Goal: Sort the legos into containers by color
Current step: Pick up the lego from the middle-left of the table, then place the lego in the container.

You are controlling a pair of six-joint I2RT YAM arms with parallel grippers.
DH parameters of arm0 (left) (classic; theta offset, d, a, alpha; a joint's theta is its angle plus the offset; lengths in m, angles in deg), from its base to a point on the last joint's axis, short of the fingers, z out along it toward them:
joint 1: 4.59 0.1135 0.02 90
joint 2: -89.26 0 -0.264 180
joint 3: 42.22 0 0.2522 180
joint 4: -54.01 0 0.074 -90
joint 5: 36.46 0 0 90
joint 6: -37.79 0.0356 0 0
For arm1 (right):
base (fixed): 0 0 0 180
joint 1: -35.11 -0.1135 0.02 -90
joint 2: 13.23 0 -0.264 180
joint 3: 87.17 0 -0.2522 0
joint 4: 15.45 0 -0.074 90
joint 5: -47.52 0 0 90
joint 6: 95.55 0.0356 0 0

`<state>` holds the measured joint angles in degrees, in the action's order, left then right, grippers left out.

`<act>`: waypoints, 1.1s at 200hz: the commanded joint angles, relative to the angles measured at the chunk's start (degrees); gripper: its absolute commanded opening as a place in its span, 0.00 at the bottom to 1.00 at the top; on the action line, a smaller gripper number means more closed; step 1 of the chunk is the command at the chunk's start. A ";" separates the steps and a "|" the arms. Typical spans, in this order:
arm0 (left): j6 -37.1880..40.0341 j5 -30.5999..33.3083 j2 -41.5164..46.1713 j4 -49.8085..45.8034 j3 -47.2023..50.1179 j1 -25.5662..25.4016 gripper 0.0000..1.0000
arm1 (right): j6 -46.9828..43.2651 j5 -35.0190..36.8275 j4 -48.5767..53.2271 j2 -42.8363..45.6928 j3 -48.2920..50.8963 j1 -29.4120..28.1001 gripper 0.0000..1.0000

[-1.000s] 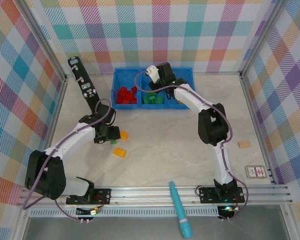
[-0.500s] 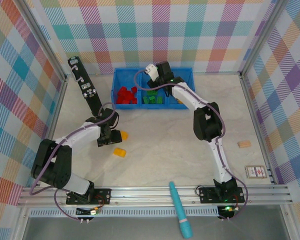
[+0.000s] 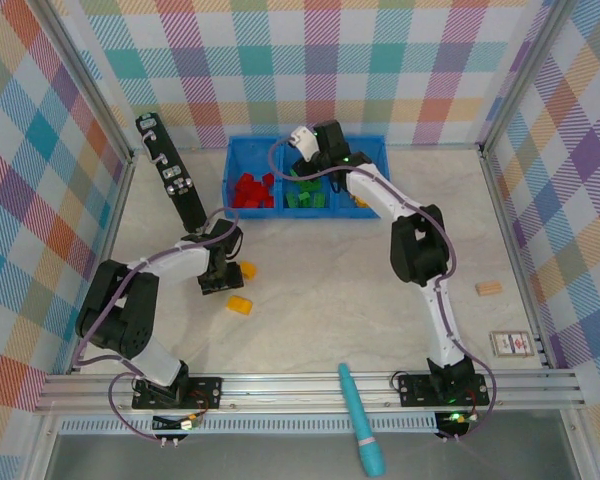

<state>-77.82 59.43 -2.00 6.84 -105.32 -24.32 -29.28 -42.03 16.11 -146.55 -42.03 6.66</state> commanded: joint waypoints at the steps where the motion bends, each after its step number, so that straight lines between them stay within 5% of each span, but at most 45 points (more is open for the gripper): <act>1: 0.47 1.14 -1.43 1.18 -0.38 0.04 0.49 | -0.97 -1.52 -1.46 6.91 2.89 0.15 0.47; 53: 2.34 1.97 -2.29 1.21 -1.28 0.20 0.28 | 1.38 1.03 -4.26 18.55 17.30 -0.86 0.49; 93: 5.30 2.80 0.53 -3.05 -5.31 0.30 0.24 | 4.40 0.70 -2.80 29.43 31.46 -3.66 0.50; 155: 11.24 0.67 0.66 -12.02 -28.49 0.33 0.24 | 14.03 -4.71 -7.58 43.58 54.94 -13.81 0.52; 220: 14.58 -6.47 -14.66 -10.71 -55.96 -0.04 0.25 | 22.43 -7.09 -15.81 44.99 65.02 -23.52 0.61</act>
<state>-65.77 57.35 -9.70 -1.86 -153.80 -24.32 -11.09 -47.21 5.36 -102.22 21.58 -14.50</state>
